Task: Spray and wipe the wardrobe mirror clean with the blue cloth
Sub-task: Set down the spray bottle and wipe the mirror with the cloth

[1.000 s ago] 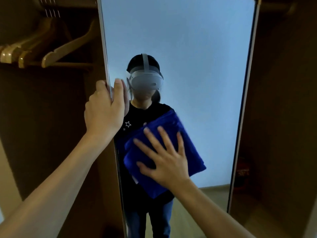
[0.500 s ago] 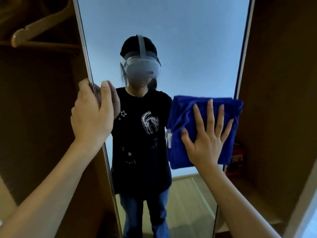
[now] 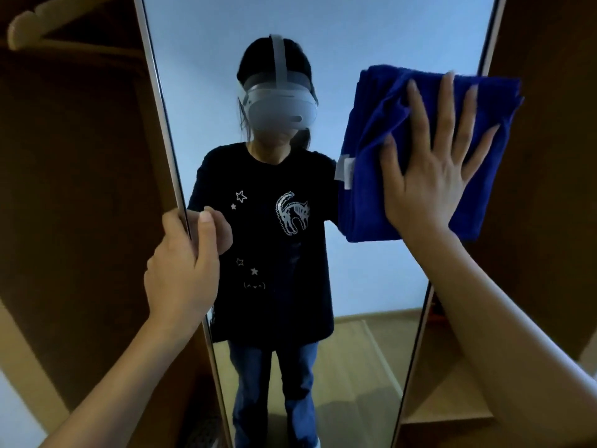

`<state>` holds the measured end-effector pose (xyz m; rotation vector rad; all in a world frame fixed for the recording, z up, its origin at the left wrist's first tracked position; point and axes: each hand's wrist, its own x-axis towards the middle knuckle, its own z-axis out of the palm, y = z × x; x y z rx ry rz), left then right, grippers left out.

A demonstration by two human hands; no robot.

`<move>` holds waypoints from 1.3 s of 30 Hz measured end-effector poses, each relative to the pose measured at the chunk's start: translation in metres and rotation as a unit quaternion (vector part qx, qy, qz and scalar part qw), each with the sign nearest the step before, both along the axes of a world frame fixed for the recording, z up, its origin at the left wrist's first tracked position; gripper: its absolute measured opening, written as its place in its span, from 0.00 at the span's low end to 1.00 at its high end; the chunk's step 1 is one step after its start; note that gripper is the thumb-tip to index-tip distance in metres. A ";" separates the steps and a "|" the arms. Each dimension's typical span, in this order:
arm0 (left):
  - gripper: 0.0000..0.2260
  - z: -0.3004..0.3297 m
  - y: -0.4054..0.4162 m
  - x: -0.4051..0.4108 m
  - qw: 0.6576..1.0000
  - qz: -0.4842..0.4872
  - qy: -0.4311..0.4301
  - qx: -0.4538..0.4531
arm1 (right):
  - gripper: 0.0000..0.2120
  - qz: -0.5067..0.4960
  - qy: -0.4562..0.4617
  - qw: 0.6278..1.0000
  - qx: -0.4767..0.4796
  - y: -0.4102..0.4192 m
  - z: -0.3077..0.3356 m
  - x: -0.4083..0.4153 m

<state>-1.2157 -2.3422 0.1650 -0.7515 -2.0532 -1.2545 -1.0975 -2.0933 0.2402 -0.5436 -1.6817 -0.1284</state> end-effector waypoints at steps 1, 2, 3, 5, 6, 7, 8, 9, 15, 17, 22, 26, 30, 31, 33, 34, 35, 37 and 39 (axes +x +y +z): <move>0.14 -0.005 0.000 0.000 1.000 -0.002 -0.003 -0.006 | 0.27 -0.003 0.003 1.000 -0.002 -0.002 -0.007 -0.001; 0.15 -0.010 0.001 0.001 1.000 -0.002 -0.001 -0.009 | 0.27 -0.004 0.003 1.000 -0.006 -0.004 -0.021 -0.003; 0.16 -0.015 0.001 0.001 1.000 -0.001 0.002 -0.011 | 0.27 -0.004 0.000 1.000 -0.012 -0.005 -0.040 -0.004; 0.16 -0.021 0.001 0.001 1.000 0.003 0.003 -0.013 | 0.27 0.005 -0.019 1.000 -0.014 -0.007 -0.094 -0.005; 0.16 -0.023 0.001 0.000 1.000 0.005 0.004 -0.012 | 0.28 0.013 -0.036 0.999 -0.010 -0.007 -0.125 -0.004; 0.17 -0.025 0.002 0.001 1.000 0.007 0.005 -0.011 | 0.28 0.020 -0.057 0.998 -0.006 -0.007 -0.157 -0.002; 0.17 -0.027 0.002 0.001 1.000 0.008 0.006 -0.010 | 0.29 0.023 -0.080 0.997 -0.002 -0.006 -0.189 0.000; 0.18 -0.029 0.002 0.002 1.000 0.007 0.005 -0.008 | 0.29 0.025 -0.102 0.994 -0.001 -0.006 -0.218 0.003; 0.20 -0.038 0.002 0.006 1.000 0.003 -0.001 0.001 | 0.30 0.046 -0.166 0.985 -0.022 -0.008 -0.259 0.014; 0.19 -0.042 0.002 0.007 1.000 0.003 0.001 0.001 | 0.30 0.058 -0.149 0.987 -0.017 -0.007 -0.228 0.014; 0.18 -0.051 0.004 0.005 1.000 0.020 0.007 0.005 | 0.29 0.028 -0.043 0.998 -0.031 -0.004 -0.111 0.005; 0.21 -0.076 0.004 0.004 0.998 0.042 -0.035 -0.010 | 0.28 0.005 -0.028 0.999 -0.019 -0.006 -0.126 -0.001; 0.18 -0.111 0.004 0.005 0.995 0.072 -0.047 -0.042 | 0.29 0.036 -0.097 0.994 0.023 -0.002 -0.234 0.003; 0.18 -0.118 0.005 0.006 0.994 0.079 -0.049 -0.048 | 0.29 0.042 -0.123 0.991 0.032 -0.001 -0.265 0.006; 0.18 -0.126 0.006 0.006 0.993 0.088 -0.052 -0.055 | 0.29 0.049 -0.161 0.985 0.026 -0.001 -0.317 0.013; 0.18 -0.128 0.007 0.007 0.993 0.094 -0.053 -0.056 | 0.29 0.053 -0.173 0.983 0.015 -0.003 -0.336 0.016; 0.18 -0.130 0.007 0.007 0.992 0.100 -0.054 -0.054 | 0.28 0.056 -0.180 0.982 0.000 -0.005 -0.351 0.018; 0.18 -0.130 0.009 0.008 0.992 0.108 -0.052 -0.050 | 0.29 0.059 -0.185 0.981 -0.022 -0.008 -0.364 0.020; 0.18 -0.131 0.011 0.009 0.991 0.118 -0.051 -0.047 | 0.34 0.066 -0.180 0.981 -0.026 -0.008 -0.365 0.018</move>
